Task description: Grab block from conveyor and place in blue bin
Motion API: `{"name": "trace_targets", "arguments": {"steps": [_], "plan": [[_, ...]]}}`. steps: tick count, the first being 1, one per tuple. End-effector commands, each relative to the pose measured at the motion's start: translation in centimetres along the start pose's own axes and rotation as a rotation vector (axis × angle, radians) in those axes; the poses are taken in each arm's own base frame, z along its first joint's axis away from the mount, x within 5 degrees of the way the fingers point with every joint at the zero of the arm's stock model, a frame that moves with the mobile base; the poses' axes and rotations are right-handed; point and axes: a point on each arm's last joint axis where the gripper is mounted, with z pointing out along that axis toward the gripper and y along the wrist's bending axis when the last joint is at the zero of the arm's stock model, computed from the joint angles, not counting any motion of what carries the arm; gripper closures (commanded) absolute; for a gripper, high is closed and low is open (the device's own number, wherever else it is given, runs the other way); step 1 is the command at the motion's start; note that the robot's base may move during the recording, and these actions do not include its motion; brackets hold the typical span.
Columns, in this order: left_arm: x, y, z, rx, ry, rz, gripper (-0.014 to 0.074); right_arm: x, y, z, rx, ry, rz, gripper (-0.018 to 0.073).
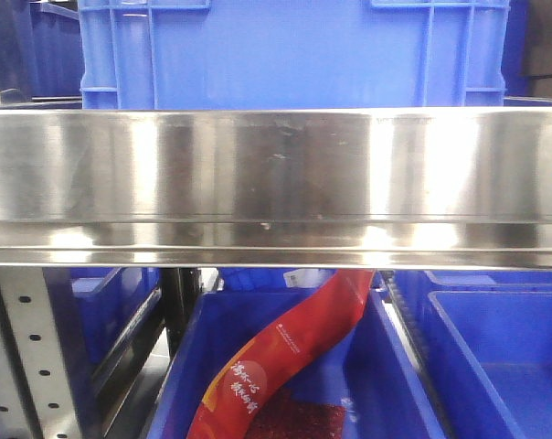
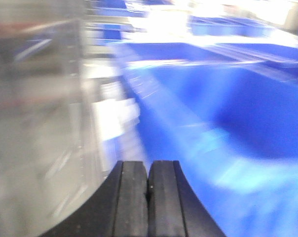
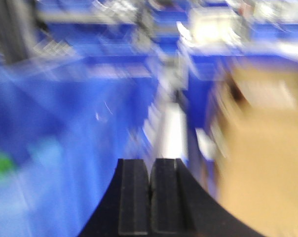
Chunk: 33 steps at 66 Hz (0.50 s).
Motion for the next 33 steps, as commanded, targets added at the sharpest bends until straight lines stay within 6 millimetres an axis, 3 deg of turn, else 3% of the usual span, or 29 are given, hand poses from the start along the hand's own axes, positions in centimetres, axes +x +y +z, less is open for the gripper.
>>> {"name": "trace_targets", "arguments": {"steps": [1, 13, 33], "plan": [[1.9, 0.9, -1.8, -0.053, -0.013, -0.025, 0.0707, 2.0, -0.5, -1.5, 0.029, -0.011, -0.007, 0.0720], [5.5, 1.4, -4.6, -0.094, -0.008, -0.031, 0.0707, 5.0, -0.4, -4.8, 0.014, -0.014, 0.022, 0.0720], [5.6, 1.1, -7.6, -0.089, -0.121, -0.024, 0.0707, 4.5, 0.1, -9.1, -0.011, -0.163, 0.012, 0.0720]]}}
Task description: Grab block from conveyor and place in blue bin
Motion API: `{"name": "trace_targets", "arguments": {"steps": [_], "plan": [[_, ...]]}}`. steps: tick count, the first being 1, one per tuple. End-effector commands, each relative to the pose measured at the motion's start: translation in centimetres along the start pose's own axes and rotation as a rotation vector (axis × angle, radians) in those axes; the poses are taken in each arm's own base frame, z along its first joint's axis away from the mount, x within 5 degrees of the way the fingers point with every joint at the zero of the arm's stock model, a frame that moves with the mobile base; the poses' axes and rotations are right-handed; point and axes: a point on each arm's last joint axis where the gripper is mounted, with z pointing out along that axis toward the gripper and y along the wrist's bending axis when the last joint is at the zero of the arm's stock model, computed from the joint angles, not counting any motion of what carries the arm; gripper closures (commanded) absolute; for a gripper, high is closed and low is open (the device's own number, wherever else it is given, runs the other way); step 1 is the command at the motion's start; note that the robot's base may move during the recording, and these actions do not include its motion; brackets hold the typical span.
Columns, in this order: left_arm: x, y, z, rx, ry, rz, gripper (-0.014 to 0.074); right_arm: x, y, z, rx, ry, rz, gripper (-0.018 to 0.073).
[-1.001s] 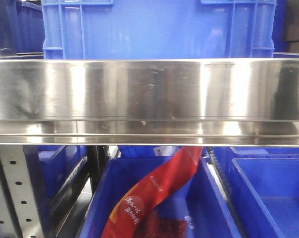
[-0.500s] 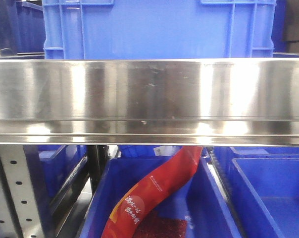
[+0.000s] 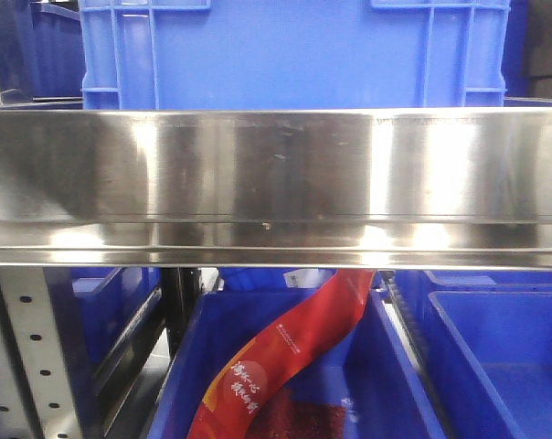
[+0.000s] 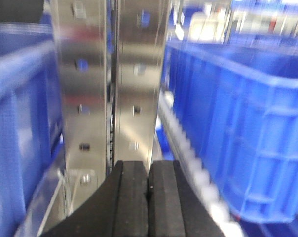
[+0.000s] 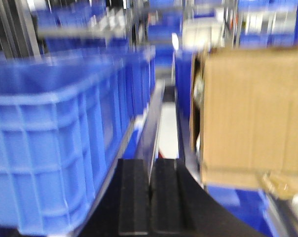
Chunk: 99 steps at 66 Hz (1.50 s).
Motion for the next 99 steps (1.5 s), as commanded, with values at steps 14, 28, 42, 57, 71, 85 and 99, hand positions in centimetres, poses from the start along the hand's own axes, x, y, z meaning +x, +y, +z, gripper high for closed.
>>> {"name": "trace_targets", "arguments": {"steps": [14, 28, 42, 57, 71, 85, 99], "plan": [[-0.5, 0.0, -0.7, -0.001, -0.060, -0.016, 0.0707, -0.5, 0.1, -1.6, 0.000, -0.084, -0.005, 0.0720], [-0.5, 0.0, -0.7, -0.001, -0.060, -0.016, 0.0707, -0.3, 0.1, -1.5, 0.000, -0.082, 0.001, 0.0720], [-0.5, 0.0, -0.7, -0.001, -0.060, -0.016, 0.0707, 2.4, -0.8, -2.0, 0.071, -0.231, -0.155, 0.0720], [-0.5, 0.0, -0.7, -0.001, -0.060, -0.016, 0.0707, 9.5, -1.4, -2.4, 0.065, -0.197, -0.054, 0.0720], [-0.5, 0.0, -0.7, -0.001, -0.060, -0.016, 0.0707, 11.3, -1.6, -2.3, 0.068, -0.188, -0.066, 0.0720], [-0.5, 0.0, -0.7, -0.001, -0.060, -0.016, 0.0707, 11.5, -1.6, -2.2, 0.068, -0.168, -0.065, 0.0720], [-0.5, 0.0, -0.7, -0.001, -0.060, -0.016, 0.0707, 11.5, -1.6, -2.2, 0.068, -0.168, -0.065, 0.0720]]}}
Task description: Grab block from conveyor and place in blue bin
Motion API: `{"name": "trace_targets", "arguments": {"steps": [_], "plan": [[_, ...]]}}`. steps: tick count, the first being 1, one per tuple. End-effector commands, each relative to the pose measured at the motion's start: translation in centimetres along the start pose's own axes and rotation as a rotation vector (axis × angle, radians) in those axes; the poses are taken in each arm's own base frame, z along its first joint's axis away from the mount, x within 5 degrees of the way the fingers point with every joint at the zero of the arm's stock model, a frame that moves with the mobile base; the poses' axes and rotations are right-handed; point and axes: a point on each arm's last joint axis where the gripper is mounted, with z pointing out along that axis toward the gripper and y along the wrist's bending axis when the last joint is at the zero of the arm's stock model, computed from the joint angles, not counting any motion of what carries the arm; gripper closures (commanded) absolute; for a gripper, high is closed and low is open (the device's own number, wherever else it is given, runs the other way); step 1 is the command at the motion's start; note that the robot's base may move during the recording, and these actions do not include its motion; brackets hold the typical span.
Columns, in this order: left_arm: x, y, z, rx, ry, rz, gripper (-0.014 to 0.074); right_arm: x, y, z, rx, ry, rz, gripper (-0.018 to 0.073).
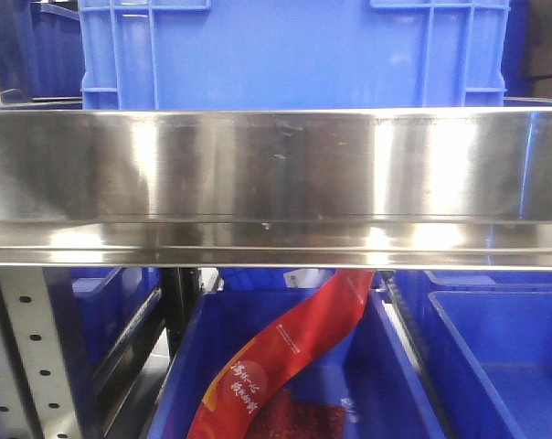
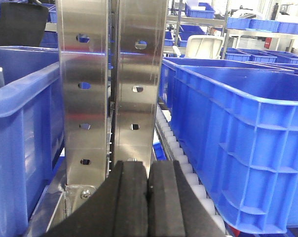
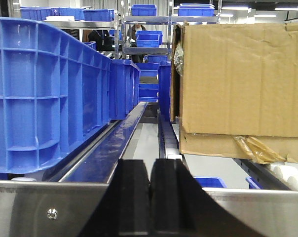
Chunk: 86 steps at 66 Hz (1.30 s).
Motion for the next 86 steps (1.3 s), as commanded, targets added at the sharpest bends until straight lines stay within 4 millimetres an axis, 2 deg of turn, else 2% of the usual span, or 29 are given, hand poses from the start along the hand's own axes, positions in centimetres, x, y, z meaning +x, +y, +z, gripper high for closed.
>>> {"name": "trace_targets", "arguments": {"steps": [1, 14, 28, 35, 43, 50, 57, 86], "plan": [[-0.2, 0.0, 0.0, -0.003, -0.021, -0.014, 0.0707, -0.2, 0.0, 0.0, 0.004, -0.029, -0.005, 0.0720], [-0.1, 0.0, -0.1, -0.003, -0.021, -0.014, 0.0707, -0.2, 0.0, 0.0, 0.004, -0.029, -0.005, 0.0720], [0.6, 0.2, -1.2, -0.014, -0.079, 0.016, 0.0707, -0.2, 0.0, 0.0, 0.004, -0.029, -0.005, 0.0720], [2.9, 0.5, -2.1, -0.040, -0.154, 0.021, 0.0707, -0.2, 0.0, 0.0, 0.004, -0.029, -0.005, 0.0720], [7.2, 0.7, -2.9, -0.041, -0.135, -0.017, 0.0707, -0.2, 0.0, 0.0, 0.004, -0.029, -0.005, 0.0720], [10.0, 0.8, -3.5, -0.040, -0.120, -0.023, 0.0707, -0.2, 0.0, 0.0, 0.004, -0.029, -0.005, 0.0720], [11.9, 0.8, -4.1, -0.039, -0.139, -0.022, 0.0707, -0.2, 0.0, 0.0, 0.004, -0.029, -0.005, 0.0720], [12.0, 0.8, -4.3, -0.040, -0.136, -0.022, 0.0707, -0.2, 0.0, 0.0, 0.004, -0.029, -0.005, 0.0720]]}}
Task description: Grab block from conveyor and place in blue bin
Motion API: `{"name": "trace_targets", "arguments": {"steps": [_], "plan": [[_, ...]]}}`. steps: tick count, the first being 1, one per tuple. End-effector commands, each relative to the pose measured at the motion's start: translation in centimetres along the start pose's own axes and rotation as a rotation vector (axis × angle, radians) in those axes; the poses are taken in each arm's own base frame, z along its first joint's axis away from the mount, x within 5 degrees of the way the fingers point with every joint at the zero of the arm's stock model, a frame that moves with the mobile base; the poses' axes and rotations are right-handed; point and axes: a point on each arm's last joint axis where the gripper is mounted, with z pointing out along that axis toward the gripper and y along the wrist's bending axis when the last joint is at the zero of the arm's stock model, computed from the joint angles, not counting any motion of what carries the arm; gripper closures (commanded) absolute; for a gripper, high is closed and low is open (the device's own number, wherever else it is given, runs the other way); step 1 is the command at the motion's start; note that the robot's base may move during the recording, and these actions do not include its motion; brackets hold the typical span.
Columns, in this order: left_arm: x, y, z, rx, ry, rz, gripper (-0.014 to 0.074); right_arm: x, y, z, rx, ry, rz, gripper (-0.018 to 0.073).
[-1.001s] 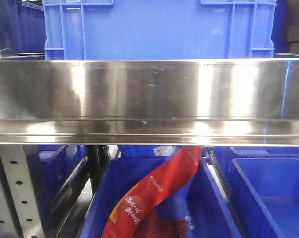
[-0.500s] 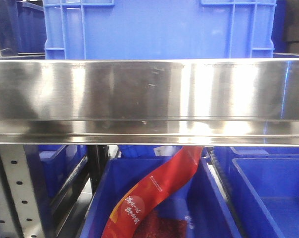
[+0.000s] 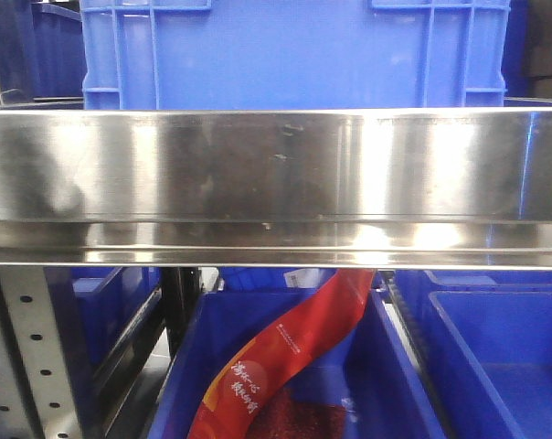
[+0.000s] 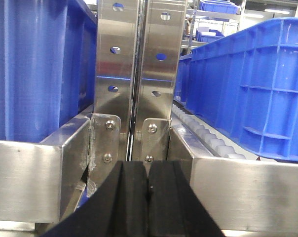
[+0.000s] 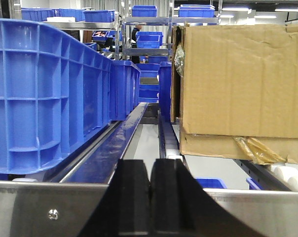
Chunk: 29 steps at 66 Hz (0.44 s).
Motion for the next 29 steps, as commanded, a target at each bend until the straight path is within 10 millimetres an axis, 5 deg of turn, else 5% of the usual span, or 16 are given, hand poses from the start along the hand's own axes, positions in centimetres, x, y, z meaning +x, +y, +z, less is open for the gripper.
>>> {"name": "trace_targets", "arguments": {"steps": [1, 29], "plan": [[-0.25, -0.01, -0.05, 0.000, -0.024, -0.001, 0.0707, -0.24, -0.02, -0.03, 0.004, -0.027, -0.005, 0.0720], [-0.25, -0.01, -0.05, 0.000, -0.024, -0.001, 0.0707, -0.24, -0.02, -0.03, 0.004, -0.027, -0.005, 0.0720]]}}
